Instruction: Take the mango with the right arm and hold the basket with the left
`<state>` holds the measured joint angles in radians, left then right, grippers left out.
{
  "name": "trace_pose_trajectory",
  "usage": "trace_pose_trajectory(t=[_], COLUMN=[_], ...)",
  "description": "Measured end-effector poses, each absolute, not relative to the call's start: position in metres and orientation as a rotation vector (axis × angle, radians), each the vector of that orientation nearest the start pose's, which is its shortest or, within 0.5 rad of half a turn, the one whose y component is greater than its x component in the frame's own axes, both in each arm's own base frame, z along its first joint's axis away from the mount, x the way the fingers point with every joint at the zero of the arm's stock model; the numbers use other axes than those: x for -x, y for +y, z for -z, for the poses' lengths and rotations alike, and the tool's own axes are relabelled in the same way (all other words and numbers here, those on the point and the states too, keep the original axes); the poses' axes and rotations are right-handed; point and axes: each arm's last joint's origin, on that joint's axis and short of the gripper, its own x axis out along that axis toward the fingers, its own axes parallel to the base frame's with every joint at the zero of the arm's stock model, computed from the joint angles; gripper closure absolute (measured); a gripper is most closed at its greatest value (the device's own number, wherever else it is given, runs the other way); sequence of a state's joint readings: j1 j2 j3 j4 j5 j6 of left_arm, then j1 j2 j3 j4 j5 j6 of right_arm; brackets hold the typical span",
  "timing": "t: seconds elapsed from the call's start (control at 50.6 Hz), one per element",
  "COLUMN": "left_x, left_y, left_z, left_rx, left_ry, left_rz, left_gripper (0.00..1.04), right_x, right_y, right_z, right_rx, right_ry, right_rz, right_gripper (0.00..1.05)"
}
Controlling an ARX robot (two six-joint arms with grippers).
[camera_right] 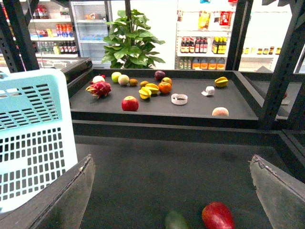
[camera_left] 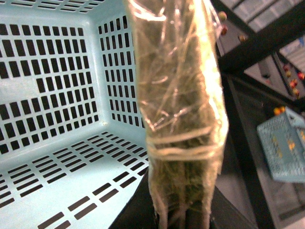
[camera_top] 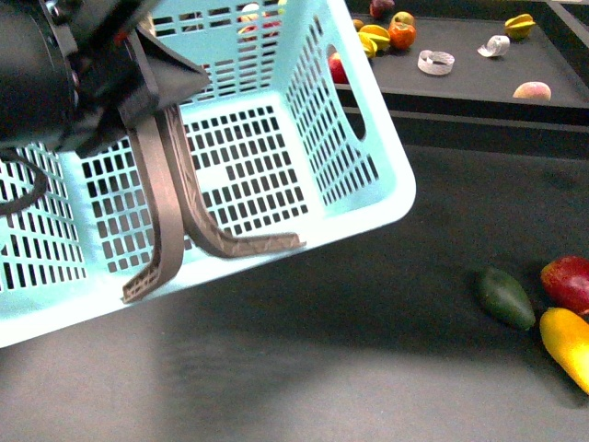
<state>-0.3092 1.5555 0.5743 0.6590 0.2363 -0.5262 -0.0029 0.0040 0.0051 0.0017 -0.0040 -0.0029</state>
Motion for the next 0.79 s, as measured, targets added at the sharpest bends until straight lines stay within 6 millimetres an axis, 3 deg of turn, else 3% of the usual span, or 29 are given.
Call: trace_pose_trajectory(t=[0.198, 0.791], left_x=[-0.255, -0.237], left_y=[-0.110, -0.134], left_z=[-0.154, -0.158], left_rx=[0.358, 0.351], left_ry=[0.476, 0.429], left_rz=[0.526, 0.636], left_gripper=[0.98, 0.98], right_x=[-0.098, -0.098], right_y=[0.000, 0.000], right_z=[-0.165, -0.165], right_rx=[0.003, 0.003], right_ry=[-0.003, -0.003], right_rz=[-0.001, -0.001], right_gripper=[0.08, 0.08])
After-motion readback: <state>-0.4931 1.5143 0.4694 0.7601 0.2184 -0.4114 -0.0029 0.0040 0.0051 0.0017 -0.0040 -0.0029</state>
